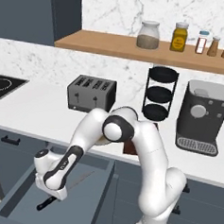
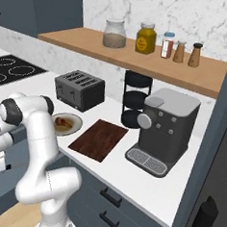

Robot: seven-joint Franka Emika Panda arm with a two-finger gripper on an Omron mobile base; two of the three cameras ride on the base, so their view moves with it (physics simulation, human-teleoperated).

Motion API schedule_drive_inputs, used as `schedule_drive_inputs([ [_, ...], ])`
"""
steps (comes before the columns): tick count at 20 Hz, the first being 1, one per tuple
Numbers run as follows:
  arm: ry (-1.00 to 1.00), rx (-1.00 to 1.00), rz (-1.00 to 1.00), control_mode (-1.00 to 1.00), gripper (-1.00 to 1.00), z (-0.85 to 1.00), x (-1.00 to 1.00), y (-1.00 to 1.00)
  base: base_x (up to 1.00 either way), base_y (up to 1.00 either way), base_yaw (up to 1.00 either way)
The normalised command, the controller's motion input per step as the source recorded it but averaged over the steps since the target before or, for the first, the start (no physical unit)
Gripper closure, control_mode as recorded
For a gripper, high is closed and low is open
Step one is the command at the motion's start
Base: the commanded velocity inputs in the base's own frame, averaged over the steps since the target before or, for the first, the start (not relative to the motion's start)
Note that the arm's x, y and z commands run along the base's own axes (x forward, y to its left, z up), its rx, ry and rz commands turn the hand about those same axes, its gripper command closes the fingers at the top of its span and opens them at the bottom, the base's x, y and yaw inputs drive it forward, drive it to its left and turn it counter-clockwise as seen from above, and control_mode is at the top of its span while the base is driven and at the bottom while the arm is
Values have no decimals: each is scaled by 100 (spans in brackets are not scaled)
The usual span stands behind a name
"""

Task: Pick up the knife from the drawer and place it on the cutting board. Then place the meat from the plate to the cutting board.

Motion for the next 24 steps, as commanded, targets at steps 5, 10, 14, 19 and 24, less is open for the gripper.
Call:
schedule_drive_inputs([
  [5, -4, 1, 0, -100, -100, -51, -9, 0, 0, 0, 0],
  [10, -13, 7, 0, -100, -100, -59, -12, -11, 0, 0, 0],
  [14, -9, 5, 0, -100, -100, -53, -4, -6, 0, 0, 0],
  [19, -5, 2, 0, -100, 100, -65, -8, -2, 0, 0, 0],
  [24, -8, 4, 0, -100, 100, -32, -9, -1, 0, 0, 0],
])
